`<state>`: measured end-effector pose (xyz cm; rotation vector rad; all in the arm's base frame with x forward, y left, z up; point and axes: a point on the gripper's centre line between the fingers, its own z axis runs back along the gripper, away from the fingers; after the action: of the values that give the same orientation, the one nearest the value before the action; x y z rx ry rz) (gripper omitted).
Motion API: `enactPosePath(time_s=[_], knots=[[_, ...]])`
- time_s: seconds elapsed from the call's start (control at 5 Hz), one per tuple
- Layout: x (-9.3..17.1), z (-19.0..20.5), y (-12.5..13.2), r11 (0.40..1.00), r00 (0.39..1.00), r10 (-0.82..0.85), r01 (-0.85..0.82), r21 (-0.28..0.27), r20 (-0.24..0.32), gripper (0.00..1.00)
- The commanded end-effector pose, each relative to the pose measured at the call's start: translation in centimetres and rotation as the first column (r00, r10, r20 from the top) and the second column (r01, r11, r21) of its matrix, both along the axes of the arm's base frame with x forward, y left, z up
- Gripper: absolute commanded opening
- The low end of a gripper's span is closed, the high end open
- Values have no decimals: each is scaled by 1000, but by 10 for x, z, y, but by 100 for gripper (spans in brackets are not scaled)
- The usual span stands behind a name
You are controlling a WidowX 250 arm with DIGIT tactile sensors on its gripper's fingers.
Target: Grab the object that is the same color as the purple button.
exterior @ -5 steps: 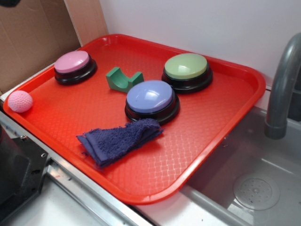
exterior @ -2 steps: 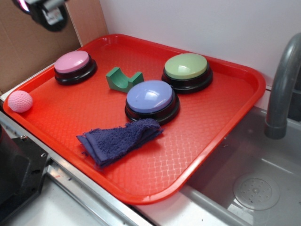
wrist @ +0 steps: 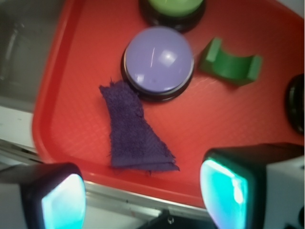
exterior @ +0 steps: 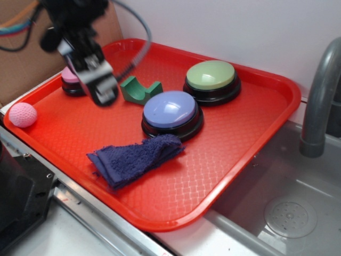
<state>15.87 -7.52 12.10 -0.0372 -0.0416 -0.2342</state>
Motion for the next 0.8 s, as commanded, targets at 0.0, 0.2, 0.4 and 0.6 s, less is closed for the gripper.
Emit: enactPosePath(time_s=[0.0, 0.2, 0.4, 0.6], knots=[[15, -55, -13, 1000, 1000, 11, -12, 12, 22, 100], [11, -77, -12, 999, 999, 21, -19, 33, -36, 100], [9, -98, -13, 998, 998, 55, -55, 4, -28, 100], [9, -107, -15, 996, 995, 85, -86, -2, -48, 97]])
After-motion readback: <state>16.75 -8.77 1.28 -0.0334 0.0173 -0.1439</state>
